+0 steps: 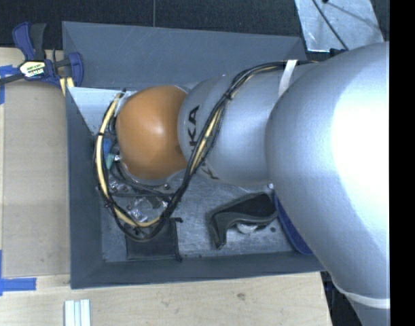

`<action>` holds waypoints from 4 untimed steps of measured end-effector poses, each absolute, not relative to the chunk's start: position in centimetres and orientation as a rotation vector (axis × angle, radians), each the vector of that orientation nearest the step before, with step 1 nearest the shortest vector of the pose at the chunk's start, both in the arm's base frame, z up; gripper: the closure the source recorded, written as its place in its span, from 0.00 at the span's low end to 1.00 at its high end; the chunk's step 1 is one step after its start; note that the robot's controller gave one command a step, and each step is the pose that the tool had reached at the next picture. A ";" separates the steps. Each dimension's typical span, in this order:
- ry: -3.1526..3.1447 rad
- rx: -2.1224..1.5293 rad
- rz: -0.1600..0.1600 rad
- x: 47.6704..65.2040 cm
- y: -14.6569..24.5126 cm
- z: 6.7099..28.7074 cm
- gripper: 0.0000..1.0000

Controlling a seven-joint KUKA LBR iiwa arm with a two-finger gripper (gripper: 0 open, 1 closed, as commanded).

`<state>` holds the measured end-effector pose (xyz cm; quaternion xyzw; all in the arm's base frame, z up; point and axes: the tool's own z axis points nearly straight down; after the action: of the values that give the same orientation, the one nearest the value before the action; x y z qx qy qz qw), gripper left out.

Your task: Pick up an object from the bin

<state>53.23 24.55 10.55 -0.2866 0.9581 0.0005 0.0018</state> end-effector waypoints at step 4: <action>2.554 -1.824 0.001 53.1 18.0 6.9 0.00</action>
Offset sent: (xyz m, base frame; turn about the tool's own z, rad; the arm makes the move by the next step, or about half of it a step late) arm -0.0220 -0.0783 0.0167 -0.4208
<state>53.08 17.96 6.90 -0.5812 0.8138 0.0004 0.0017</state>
